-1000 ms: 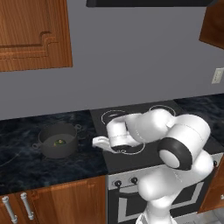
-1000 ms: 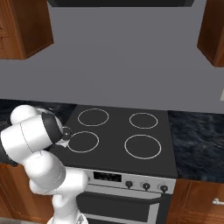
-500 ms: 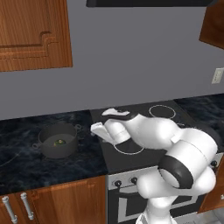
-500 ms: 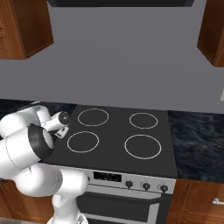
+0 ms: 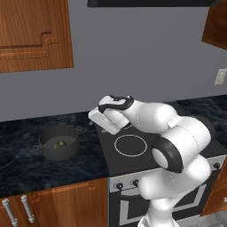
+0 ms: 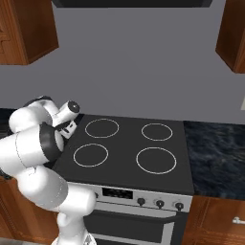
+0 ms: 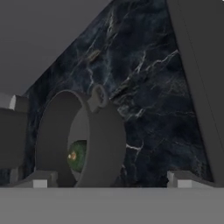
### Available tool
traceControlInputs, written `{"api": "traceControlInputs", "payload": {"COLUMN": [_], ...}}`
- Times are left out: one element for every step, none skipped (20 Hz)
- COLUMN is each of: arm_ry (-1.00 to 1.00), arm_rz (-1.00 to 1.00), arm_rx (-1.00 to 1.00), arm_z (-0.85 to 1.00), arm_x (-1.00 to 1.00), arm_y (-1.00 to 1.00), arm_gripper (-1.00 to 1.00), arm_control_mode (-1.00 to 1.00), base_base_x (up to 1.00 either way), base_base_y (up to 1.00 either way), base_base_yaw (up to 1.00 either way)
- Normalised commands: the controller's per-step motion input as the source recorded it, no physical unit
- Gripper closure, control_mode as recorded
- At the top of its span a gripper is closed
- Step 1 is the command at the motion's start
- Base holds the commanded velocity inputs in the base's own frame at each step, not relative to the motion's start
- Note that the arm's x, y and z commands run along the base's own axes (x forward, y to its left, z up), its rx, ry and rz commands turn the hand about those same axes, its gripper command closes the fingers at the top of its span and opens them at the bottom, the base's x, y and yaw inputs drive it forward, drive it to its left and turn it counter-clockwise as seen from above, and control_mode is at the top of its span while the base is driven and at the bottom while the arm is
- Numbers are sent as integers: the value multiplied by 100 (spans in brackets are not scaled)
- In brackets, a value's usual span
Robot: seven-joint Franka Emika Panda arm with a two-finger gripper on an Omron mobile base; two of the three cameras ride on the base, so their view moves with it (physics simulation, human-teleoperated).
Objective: Turn on the sink faucet. Then move the squash from the counter to the sink. Turn off the sink. Move the vegetable from the sink to the pot next to the stove. Finally move the pot to the front left burner.
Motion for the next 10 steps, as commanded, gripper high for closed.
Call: {"api": "traceControlInputs", "payload": {"arm_ry": [11,16,18,15,15,14,12,11,11,11], "arm_rz": [1,2,3,4,5,5,6,6,5,5], "arm_rx": [0,0,0,1,2,2,2,1,1,1], "arm_z": [-1,0,0,0,0,0,0,-6,-6,-3], "arm_x": [28,27,25,14,17,19,16,22,22,21], "arm_y": [0,0,0,0,1,4,2,6,8,10], "arm_gripper": [-100,-100,-100,-100,-100,-100,-100,-100,-100,-100], "arm_control_mode": [-100,-100,-100,-100,-100,-100,-100,-100,-100,-100], "base_base_x": [0,0,0,0,0,0,0,0,0,0], "base_base_y": [0,0,0,0,0,0,0,0,0,0], "base_base_yaw": [0,0,0,0,0,0,0,0,0,0]}}
